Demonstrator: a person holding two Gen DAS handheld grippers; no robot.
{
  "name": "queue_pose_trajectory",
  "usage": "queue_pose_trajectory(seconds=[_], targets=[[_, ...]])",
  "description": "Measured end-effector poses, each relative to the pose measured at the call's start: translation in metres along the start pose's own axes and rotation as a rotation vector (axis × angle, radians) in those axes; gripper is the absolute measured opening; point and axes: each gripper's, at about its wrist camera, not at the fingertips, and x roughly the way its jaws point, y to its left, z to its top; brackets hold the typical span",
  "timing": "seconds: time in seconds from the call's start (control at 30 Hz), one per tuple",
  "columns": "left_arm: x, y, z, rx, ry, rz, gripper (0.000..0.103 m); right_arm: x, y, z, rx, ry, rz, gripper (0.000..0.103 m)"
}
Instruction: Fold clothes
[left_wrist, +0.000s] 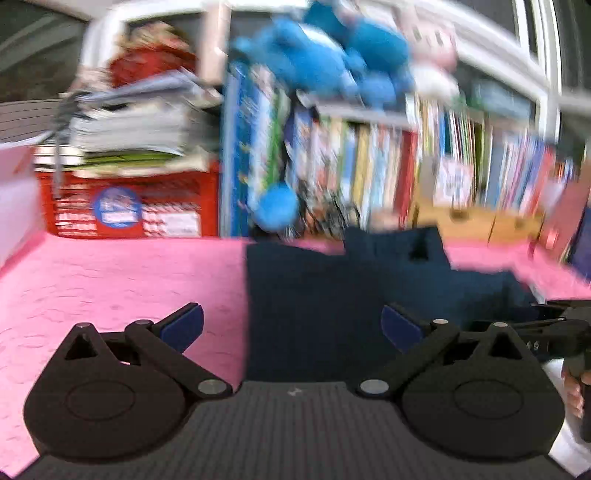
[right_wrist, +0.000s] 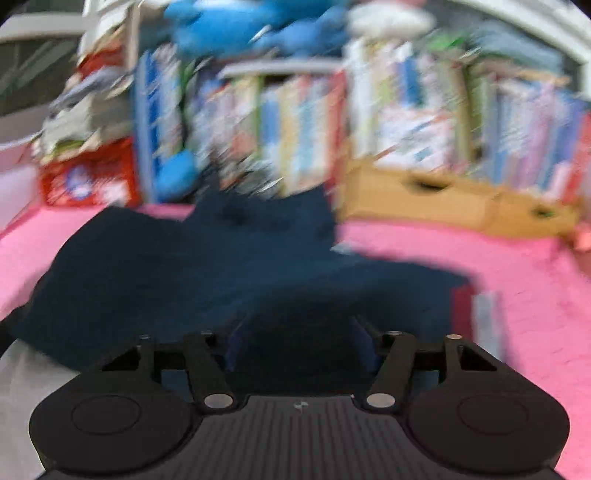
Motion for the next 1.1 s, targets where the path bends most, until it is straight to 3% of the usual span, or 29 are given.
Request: queue_pose_trajectory(seconds=[0.13, 0.2, 0.27, 0.3, 0.33, 0.37, 0.4, 0.43, 0.53, 0.7, 0.8, 0.97, 1.1], targets=[[0.053, -0.007, -0.019, 0.088, 0.155, 0.132, 0.103, 0.005, 0.018, -0.009, -0.059, 0.011, 0.000, 0.058], [0.058, 0.004, -0.022, 0.035, 0.180, 0.125, 0.103, 0.003, 0.004, -0.009, -0.041, 0.019, -0.029, 0.058], [0.060, 0.008, -0.022, 0.007, 0.195, 0.122, 0.103, 0.004, -0.022, -0.008, 0.010, 0.034, -0.141, 0.057], [0.060, 0.008, -0.022, 0.003, 0.196, 0.113, 0.103, 0.003, -0.036, -0.007, 0.053, 0.036, -0.207, 0.049], [0.059, 0.008, -0.023, 0.003, 0.197, 0.105, 0.103, 0.002, -0.048, -0.006, 0.098, 0.033, -0.256, 0.029], [0.059, 0.008, -0.023, 0.004, 0.197, 0.101, 0.103, -0.001, -0.059, -0.003, 0.156, 0.036, -0.293, 0.022], [0.058, 0.008, -0.023, 0.001, 0.197, 0.099, 0.103, -0.003, -0.064, 0.001, 0.213, 0.040, -0.319, 0.018], [0.057, 0.009, -0.024, -0.004, 0.198, 0.099, 0.103, -0.004, -0.064, 0.006, 0.245, 0.038, -0.339, 0.021], [0.056, 0.013, -0.026, -0.038, 0.205, 0.080, 0.103, -0.005, -0.032, 0.025, 0.151, -0.041, -0.267, 0.029], [0.057, 0.017, -0.026, -0.047, 0.202, 0.068, 0.103, 0.033, 0.045, 0.067, 0.021, -0.027, 0.174, 0.030], [0.055, 0.024, -0.029, -0.067, 0.196, 0.074, 0.103, 0.079, 0.094, 0.086, -0.070, 0.032, 0.312, 0.030], [0.056, 0.027, -0.029, -0.084, 0.197, 0.088, 0.103, 0.155, 0.140, 0.100, -0.104, 0.123, 0.328, 0.033], [0.057, 0.026, -0.029, -0.086, 0.198, 0.093, 0.103, 0.165, 0.150, 0.102, -0.112, 0.097, 0.292, 0.045]])
